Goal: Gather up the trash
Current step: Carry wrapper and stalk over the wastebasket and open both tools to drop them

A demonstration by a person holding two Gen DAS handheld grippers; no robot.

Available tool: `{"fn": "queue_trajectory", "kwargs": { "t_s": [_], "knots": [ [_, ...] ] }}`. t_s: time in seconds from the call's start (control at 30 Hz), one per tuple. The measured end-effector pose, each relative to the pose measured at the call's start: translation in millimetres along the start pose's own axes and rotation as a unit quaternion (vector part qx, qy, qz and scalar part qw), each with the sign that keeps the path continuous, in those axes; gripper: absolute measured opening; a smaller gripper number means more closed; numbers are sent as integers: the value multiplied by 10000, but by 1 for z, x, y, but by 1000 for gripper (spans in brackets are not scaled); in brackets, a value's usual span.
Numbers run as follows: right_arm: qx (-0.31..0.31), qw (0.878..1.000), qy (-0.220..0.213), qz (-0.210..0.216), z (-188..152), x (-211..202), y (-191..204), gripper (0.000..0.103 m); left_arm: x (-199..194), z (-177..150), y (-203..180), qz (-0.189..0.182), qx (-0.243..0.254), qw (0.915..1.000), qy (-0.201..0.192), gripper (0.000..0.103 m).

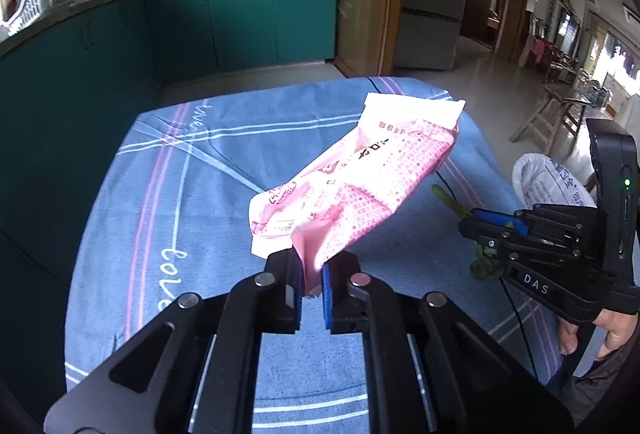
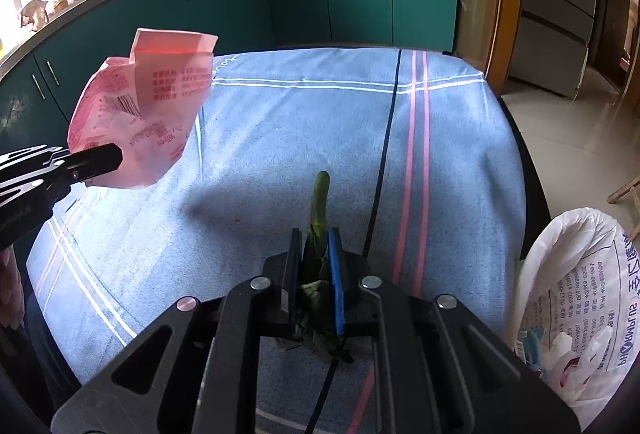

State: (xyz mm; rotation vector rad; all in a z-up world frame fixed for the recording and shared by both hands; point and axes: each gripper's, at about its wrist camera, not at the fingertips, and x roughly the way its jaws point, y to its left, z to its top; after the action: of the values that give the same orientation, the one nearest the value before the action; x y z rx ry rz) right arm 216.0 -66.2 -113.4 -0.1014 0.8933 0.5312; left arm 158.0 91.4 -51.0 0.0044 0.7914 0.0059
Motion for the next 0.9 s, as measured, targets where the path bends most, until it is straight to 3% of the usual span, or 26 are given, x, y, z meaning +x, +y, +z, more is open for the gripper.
{"fn": "queue_trajectory", "kwargs": {
  "t_s": [0.3, 0.4, 0.67, 0.9],
  "knots": [
    [8, 9998, -183, -63, -6, -24, -1, 14, -9, -7, -6, -111, -126, 9998, 55, 9],
    [90, 9994, -314, -141, -9, -40, -10, 14, -7, -10, -18, -378, -124, 9991, 151, 9],
    [956, 9908, -752, -602, -30, -89, -83, 14, 7, -5, -76, -1107, 184, 9933, 267, 9],
    [2125, 9662, -1115, -940, -74, -132, -164, 14, 18, 10, -155, -1705, 701, 9823, 327, 9]
  ]
}}
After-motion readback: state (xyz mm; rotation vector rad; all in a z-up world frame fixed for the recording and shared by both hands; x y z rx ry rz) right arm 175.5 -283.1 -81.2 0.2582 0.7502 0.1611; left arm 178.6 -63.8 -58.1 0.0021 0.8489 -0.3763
